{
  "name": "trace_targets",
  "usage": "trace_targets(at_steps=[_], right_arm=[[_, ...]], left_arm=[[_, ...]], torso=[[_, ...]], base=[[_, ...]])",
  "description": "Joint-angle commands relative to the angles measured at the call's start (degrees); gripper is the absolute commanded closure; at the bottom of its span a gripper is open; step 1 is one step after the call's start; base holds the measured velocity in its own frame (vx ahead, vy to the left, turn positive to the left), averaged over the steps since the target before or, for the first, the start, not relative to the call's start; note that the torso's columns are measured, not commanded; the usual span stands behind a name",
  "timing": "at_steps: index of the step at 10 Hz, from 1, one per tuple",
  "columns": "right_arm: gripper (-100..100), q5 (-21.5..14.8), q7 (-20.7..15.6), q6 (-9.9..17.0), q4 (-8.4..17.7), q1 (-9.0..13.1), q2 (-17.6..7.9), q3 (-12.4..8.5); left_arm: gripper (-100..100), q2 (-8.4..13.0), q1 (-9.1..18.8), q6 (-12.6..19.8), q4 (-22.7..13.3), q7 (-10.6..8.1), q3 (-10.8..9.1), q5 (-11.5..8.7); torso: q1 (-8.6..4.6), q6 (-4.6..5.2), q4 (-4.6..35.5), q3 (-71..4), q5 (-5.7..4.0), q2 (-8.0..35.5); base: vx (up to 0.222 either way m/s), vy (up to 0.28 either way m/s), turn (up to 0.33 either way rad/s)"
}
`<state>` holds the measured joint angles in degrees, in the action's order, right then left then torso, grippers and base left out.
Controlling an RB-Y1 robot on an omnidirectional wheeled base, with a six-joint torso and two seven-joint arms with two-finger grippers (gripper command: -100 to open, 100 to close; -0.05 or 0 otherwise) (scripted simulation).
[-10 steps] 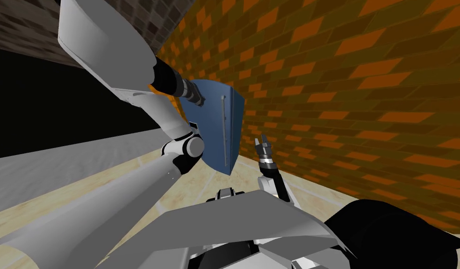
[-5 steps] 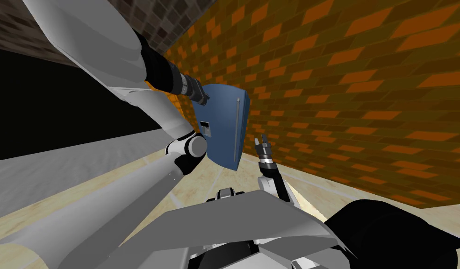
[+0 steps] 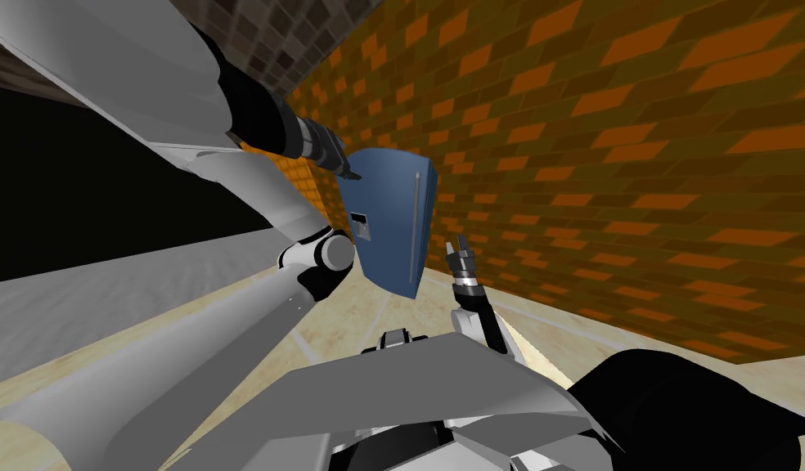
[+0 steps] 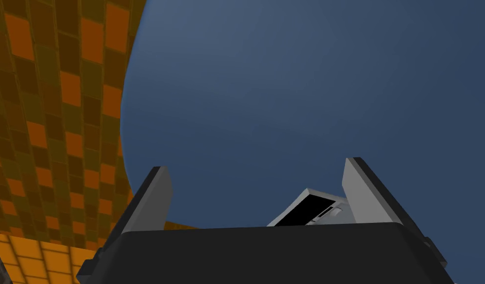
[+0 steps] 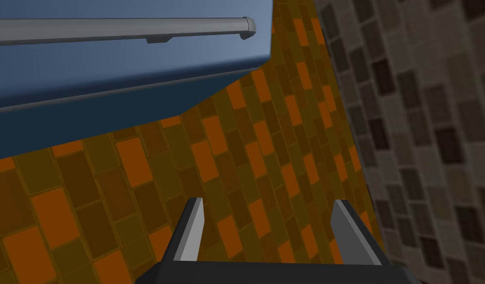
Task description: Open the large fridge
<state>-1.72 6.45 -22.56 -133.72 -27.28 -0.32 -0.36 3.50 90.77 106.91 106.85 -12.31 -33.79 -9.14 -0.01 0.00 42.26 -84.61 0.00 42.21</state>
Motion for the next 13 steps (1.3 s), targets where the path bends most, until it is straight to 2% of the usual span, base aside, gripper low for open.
trace_targets(at_steps=[1, 3, 6, 10, 13], right_arm=[[0, 0.0, 0.0, 0.0, 0.0, 0.0, 0.0, 0.0], [0, 0.0, 0.0, 0.0, 0.0, 0.0, 0.0, 0.0], [0, 0.0, 0.0, 0.0, 0.0, 0.0, 0.01, 0.01], [0, 0.0, 0.0, 0.0, 0.0, 0.0, 0.0, 0.0], [0, 0.0, 0.0, 0.0, 0.0, 0.0, 0.01, 0.01]], left_arm=[[-100, 3.43, 0.33, -2.95, -2.2, -0.21, 0.18, 0.58], [-100, 5.32, -0.18, -4.52, -4.38, -0.59, 0.76, 1.59], [-100, 6.27, -1.1, -5.07, -7.87, -1.14, 1.7, 3.14], [-100, 6.06, -1.88, -4.8, -11.86, -1.89, 2.75, 5.07], [-100, 4.45, -0.94, -5.53, -14.48, -3.05, 3.31, 7.21]], torso=[[0.13, -0.01, 0.02, 0.04, 0.05, 0.06], [0.02, 0.0, 0.04, 0.06, 0.0, 0.09], [-0.24, 0.02, -0.01, -0.03, -0.08, -0.04], [0.22, -0.01, 0.04, 0.08, 0.07, 0.13], [-0.22, 0.02, 0.01, 0.01, -0.09, 0.01]], base=[[0.031, -0.065, 0.009], [0.046, -0.086, 0.01], [0.068, -0.159, 0.016], [0.059, -0.104, 0.009], [0.079, -0.185, 0.021]])
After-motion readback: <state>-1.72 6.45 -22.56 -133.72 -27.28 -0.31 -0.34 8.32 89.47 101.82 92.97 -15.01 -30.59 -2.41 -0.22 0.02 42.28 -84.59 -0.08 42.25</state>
